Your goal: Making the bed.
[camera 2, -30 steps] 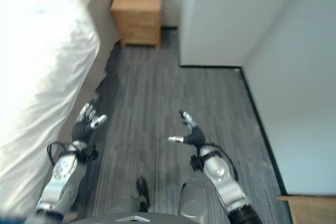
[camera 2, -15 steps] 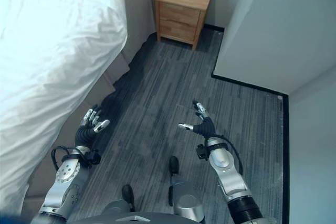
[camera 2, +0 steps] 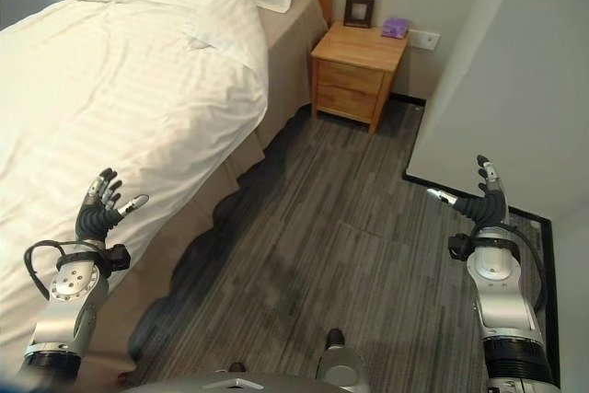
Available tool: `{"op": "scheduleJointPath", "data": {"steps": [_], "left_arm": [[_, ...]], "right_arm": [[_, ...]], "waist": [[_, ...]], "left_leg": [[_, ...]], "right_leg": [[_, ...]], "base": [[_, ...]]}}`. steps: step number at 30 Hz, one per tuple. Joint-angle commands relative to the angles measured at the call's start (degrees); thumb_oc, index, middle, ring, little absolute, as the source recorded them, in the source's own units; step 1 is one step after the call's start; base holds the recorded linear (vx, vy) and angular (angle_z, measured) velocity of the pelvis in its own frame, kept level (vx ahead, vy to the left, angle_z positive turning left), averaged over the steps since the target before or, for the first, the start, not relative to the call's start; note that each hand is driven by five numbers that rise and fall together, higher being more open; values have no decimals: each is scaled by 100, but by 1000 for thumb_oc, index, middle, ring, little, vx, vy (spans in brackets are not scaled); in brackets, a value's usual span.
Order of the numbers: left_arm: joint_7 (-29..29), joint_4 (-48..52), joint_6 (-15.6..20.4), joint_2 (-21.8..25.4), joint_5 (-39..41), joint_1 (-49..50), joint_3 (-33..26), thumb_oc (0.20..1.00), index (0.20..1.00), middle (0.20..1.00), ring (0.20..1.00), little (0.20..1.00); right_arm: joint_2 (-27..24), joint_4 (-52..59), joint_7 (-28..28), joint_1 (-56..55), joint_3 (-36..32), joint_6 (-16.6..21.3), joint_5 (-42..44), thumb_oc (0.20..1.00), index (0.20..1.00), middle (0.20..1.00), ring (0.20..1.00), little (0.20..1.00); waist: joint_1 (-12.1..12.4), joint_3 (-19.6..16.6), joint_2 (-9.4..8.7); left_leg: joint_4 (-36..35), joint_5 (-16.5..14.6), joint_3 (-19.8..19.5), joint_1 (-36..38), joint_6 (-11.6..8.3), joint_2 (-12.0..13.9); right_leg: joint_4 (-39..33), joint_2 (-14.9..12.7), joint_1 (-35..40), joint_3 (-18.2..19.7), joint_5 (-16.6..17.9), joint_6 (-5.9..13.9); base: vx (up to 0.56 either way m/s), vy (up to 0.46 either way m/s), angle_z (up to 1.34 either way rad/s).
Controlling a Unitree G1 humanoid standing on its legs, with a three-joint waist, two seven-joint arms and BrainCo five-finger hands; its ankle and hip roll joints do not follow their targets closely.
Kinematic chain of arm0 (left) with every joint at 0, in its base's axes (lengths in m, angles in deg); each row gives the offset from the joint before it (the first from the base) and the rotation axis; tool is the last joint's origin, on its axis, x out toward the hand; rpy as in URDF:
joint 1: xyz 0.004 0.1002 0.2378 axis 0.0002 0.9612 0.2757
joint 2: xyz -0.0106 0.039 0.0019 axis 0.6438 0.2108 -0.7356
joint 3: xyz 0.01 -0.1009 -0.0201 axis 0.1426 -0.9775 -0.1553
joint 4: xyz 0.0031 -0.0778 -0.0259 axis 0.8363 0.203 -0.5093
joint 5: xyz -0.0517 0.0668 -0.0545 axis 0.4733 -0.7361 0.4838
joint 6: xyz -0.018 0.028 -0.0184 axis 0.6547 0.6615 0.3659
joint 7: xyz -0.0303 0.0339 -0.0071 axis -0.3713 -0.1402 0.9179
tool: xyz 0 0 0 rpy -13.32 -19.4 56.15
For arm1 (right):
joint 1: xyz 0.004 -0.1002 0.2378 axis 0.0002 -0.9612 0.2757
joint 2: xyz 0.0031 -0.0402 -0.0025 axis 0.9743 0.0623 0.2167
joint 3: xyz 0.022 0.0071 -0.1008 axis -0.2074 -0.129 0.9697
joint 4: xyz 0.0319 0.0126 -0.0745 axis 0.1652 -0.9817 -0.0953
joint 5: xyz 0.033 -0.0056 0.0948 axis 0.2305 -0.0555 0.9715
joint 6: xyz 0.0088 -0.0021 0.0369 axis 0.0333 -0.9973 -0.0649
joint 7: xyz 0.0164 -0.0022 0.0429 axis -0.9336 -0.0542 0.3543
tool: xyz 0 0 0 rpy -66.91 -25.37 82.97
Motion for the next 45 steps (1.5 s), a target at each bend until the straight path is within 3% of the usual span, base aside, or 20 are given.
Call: {"op": "scheduleJointPath", "data": {"steps": [1, 5, 7, 8, 13, 14, 16, 18, 21, 23, 24, 26, 28, 30, 33, 35, 37, 40, 43, 45], "left_arm": [[93, 318, 446, 456, 129, -70, -43, 1000, 1000, 1000, 1000, 1000], [5, 317, 437, 307, 251, -185, 125, 1000, 1000, 1000, 1000, 1000], [35, 205, 413, 130, 277, -271, 186, 1000, 1000, 1000, 1000, 1000], [108, 122, 404, 38, 205, -182, 215, 1000, 1000, 1000, 1000, 1000], [112, 66, 442, -56, 118, 79, 279, 1000, 1000, 1000, 1000, 1000], [141, -21, 422, -138, 132, 242, 247, 1000, 1000, 1000, 1000, 1000], [129, 16, 412, -175, 143, 319, 283, 1000, 1000, 1000, 1000, 1000], [113, 97, 434, -179, 338, 394, 340, 1000, 1000, 1000, 1000, 1000], [18, 158, 405, -261, 471, 472, 490, 1000, 1000, 1000, 1000, 1000], [-17, 165, 408, -293, 489, 544, 515, 1000, 1000, 1000, 1000, 1000], [-126, 247, 394, -333, 408, 742, 422, 1000, 1000, 1000, 1000, 1000], [-170, 190, 230, -474, 283, 998, 329, 1000, 1000, 1000, 1000, 1000], [-207, 176, 178, -470, 245, 1037, 312, 1000, 1000, 1000, 1000, 1000], [-210, 78, 105, -456, 200, 1109, 326, 1000, 1000, 1000, 1000, 1000], [-183, -81, -58, -210, 34, 957, 365, 1000, 1000, 1000, 1000, 1000], [-124, -112, -82, -135, 13, 913, 338, 1000, 1000, 1000, 1000, 1000], [-88, -109, -47, -56, 59, 867, 275, 1000, 1000, 1000, 1000, 1000], [-71, -95, 50, -18, 161, 873, 117, 1000, 1000, 1000, 1000, 1000], [19, -169, 173, 96, 223, 598, -30, 1000, 1000, 1000, 1000, 1000], [94, -156, 312, 130, 222, 442, -130, 1000, 1000, 1000, 1000, 1000]], "right_arm": [[172, 605, -281, 212, 72, 426, -85, 1000, 1000, 1000, 1000, 1000], [361, 863, -390, 17, -68, 481, -99, 1000, 1000, 1000, 1000, 1000], [622, 1116, -461, -189, -109, 473, -178, 1000, 1000, 1000, 1000, 1000], [716, 1173, -507, -247, -41, 493, -235, 1000, 1000, 1000, 1000, 1000], [699, 1199, -410, -381, 144, 551, -191, 1000, 1000, 1000, 1000, 1000], [559, 993, -273, -390, 412, 564, -111, 1000, 1000, 1000, 1000, 1000], [483, 968, -244, -356, 499, 581, -85, 1000, 1000, 1000, 1000, 1000], [369, 878, -282, -246, 613, 583, -65, 1000, 1000, 1000, 1000, 1000], [263, 687, -227, -115, 677, 473, -106, 1000, 1000, 1000, 1000, 1000], [249, 652, -195, -117, 694, 439, -116, 1000, 1000, 1000, 1000, 1000], [280, 609, -103, -201, 730, 386, -212, 1000, 1000, 1000, 1000, 1000], [403, 561, -82, -430, 659, 362, -334, 1000, 1000, 1000, 1000, 1000], [446, 585, -21, -527, 609, 346, -372, 1000, 1000, 1000, 1000, 1000], [544, 584, 31, -584, 645, 325, -477, 1000, 1000, 1000, 1000, 1000], [679, 633, 37, -545, 756, 281, -648, 1000, 1000, 1000, 1000, 1000], [698, 651, 10, -458, 805, 285, -663, 1000, 1000, 1000, 1000, 1000], [676, 707, -2, -292, 870, 288, -683, 1000, 1000, 1000, 1000, 1000], [585, 872, 6, -73, 962, 326, -693, 1000, 1000, 1000, 1000, 1000], [565, 925, -61, 171, 1048, 364, -704, 1000, 1000, 1000, 1000, 1000], [574, 943, -105, 287, 1146, 410, -725, 1000, 1000, 1000, 1000, 1000]], "waist": [[-179, -169, -248], [-480, -149, -249], [-748, -103, -252], [-853, -77, -268], [-1002, -146, -175], [-879, -125, 64], [-773, -83, 57], [-494, 72, -65], [-15, 354, -287], [111, 383, -293], [410, 361, -230], [522, 277, -114], [508, 204, -99], [575, 96, -181], [357, 127, -383], [323, 167, -387], [234, 211, -399], [58, 268, -419], [-147, 320, -460], [-179, 329, -429]], "left_leg": [[-73, 244, -35, 49, -161, 461], [-120, 21, -131, 338, -414, 619], [-149, -341, -50, 880, -703, 882], [-83, -509, 69, 1261, -816, 963], [249, -278, -42, 1482, -857, 1254], [1849, 1330, -345, 951, -798, 1840], [2517, 1636, -459, 653, -717, 1922], [3206, 1723, -265, 114, -575, 2078], [3900, 762, -158, -1199, -440, 1565], [3606, 616, 41, -1534, -416, 1493], [2422, 637, 565, -2310, -438, 1369], [1274, 1261, 1776, -2358, -396, 1492], [1133, 1311, 1851, -2166, -394, 1524], [846, 1233, 1617, -1935, -203, 1250], [516, 718, 1766, -1148, 327, 716], [467, 649, 1710, -991, 364, 723], [408, 557, 1598, -755, 288, 761], [334, 658, 1385, -540, -39, 970], [104, 534, 931, -172, -469, 1144], [74, 415, 654, -42, -635, 1297]], "right_leg": [[57, -647, -175, -206, 570, 664], [-925, -569, -702, -238, 861, 707], [-1582, -884, -1300, -712, 1318, 855], [-1516, -1076, -1556, -1086, 1547, 855], [-1053, -981, -1628, -888, 1558, 703], [-540, -541, -1559, -902, 1147, 208], [-489, -434, -1382, -1005, 903, 0], [-634, -205, -826, -1068, 512, -234], [-1135, -110, 155, -860, 218, -183], [-1229, -96, 401, -790, 132, -116], [-1407, -28, 1110, -691, -193, 109], [-1339, 68, 1947, -819, -657, 272], [-1233, 48, 2098, -843, -780, 347], [-601, -231, 2143, -830, -601, 543], [1802, -962, 1302, -550, 1042, 902], [2060, -1091, 957, -435, 1063, 894], [1849, -1286, 508, -358, 762, 816], [490, -1156, 22, -330, 407, 602], [-1373, -1004, -364, 73, 765, 798], [-1786, -976, -476, 434, 880, 896]], "base": [[303, -77, -15], [401, -189, 15], [729, -370, 37], [756, -369, 31], [558, -288, -4], [478, -396, 21], [524, -429, -28], [596, -430, -69], [660, -207, -20], [647, 45, -24], [903, 134, -57], [1159, 212, 23], [700, 159, 20], [555, 193, -26], [473, 161, 4], [394, -16, 95], [458, -183, 78], [454, -315, 88], [573, -410, 96], [592, -421, 121]]}}
